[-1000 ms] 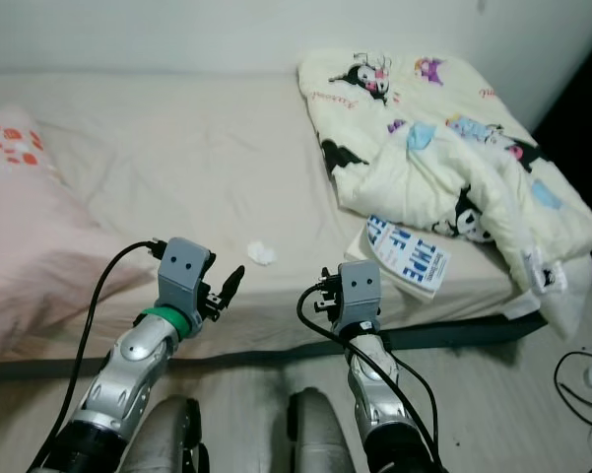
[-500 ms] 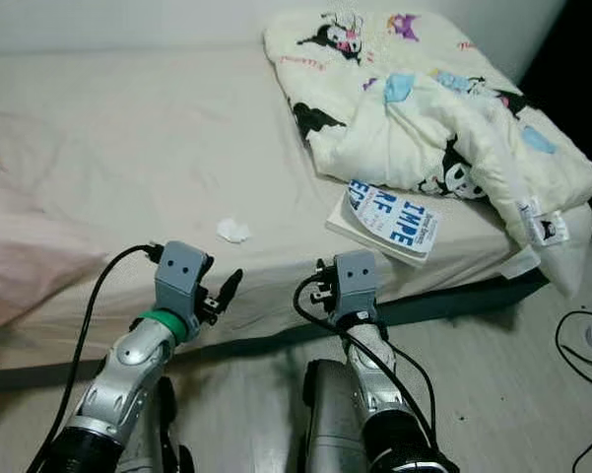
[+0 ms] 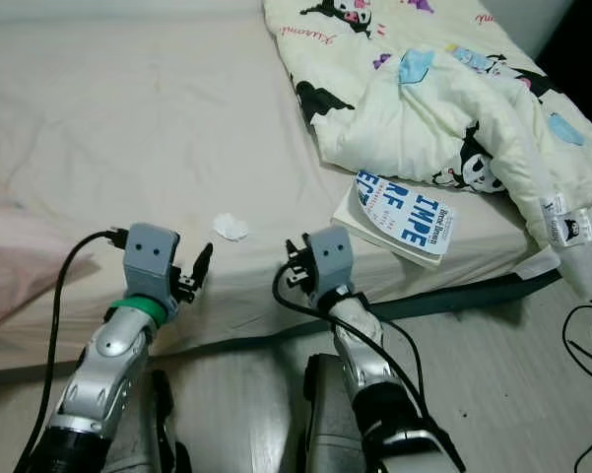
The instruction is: Clean up the room
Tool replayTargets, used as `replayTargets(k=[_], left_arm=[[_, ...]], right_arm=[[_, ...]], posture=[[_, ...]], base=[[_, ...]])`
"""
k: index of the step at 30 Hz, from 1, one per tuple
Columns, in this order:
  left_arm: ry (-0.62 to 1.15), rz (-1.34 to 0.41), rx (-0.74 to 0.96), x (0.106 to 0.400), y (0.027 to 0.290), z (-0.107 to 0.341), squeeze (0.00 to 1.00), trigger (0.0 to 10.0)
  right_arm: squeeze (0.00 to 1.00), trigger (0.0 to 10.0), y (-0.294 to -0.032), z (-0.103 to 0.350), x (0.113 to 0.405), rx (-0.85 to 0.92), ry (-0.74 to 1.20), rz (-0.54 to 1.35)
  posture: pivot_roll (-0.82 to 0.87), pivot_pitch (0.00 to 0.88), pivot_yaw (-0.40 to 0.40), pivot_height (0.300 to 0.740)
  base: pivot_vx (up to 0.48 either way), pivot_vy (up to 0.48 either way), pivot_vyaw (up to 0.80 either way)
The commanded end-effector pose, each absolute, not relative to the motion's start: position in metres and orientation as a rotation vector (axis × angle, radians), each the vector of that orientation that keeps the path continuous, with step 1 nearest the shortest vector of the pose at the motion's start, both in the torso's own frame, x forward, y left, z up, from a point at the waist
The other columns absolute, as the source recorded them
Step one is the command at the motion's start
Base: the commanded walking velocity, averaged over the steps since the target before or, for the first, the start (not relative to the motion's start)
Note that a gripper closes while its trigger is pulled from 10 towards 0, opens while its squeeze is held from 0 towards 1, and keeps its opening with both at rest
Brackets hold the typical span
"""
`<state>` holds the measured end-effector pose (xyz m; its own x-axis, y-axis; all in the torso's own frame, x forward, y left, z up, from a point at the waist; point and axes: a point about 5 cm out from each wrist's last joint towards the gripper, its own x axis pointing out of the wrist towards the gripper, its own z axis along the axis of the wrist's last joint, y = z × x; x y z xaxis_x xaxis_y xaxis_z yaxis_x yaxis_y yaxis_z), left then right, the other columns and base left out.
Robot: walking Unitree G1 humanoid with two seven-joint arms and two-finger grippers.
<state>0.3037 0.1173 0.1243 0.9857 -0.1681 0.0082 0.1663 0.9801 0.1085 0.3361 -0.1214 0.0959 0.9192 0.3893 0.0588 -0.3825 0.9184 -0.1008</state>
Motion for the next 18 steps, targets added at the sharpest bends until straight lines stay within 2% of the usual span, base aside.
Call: replayTargets(k=[1,6,9,11,12,14,15,18], left_arm=[[0.002,-0.154,0.116,0.303,0.12,0.122,0.0,10.0],[-0.046,-0.097,0.12,0.303,0.131,0.141,0.0,10.0],[-0.093,-0.014,0.156,0.29,0.159,0.161,0.0,10.0],[-0.101,0.008,0.167,0.284,0.167,0.166,0.0,10.0],[-0.107,0.033,0.178,0.276,0.175,0.171,0.0,10.0],[-0.109,0.048,0.184,0.271,0.179,0.173,0.0,10.0],[-0.109,0.065,0.191,0.265,0.184,0.176,0.0,10.0],[-0.109,0.078,0.199,0.259,0.187,0.179,0.0,10.0]], right_arm=[[0.0,10.0,-0.125,0.087,0.333,-0.086,-0.041,0.392],[0.0,10.0,-0.124,0.099,0.345,-0.085,-0.053,0.39],[0.0,10.0,-0.12,0.112,0.359,-0.072,-0.048,0.389],[0.0,10.0,-0.119,0.114,0.362,-0.07,-0.044,0.39],[0.52,10.0,-0.118,0.117,0.365,-0.073,-0.04,0.396],[0.52,10.0,-0.118,0.118,0.366,-0.075,-0.039,0.4],[1.0,10.0,-0.116,0.121,0.368,-0.071,-0.039,0.408],[1.0,10.0,-0.114,0.124,0.371,-0.066,-0.04,0.418]], posture=[[0.04,0.154,0.018,0.551],[0.09,0.192,0.014,0.551],[0.15,0.227,0.004,0.551],[0.17,0.241,0.0,0.551],[0.2,0.256,-0.002,0.551],[0.21,0.26,-0.003,0.551],[0.22,0.272,-0.006,0.551],[0.24,0.287,-0.009,0.551]], base=[[0.0,0.0,0.0],[0.0,0.0,0.0],[0.0,0.0,0.0],[0.0,0.0,0.0],[0.0,0.0,0.0],[0.0,0.0,0.0],[0.0,0.0,0.0],[0.0,0.0,0.0]])
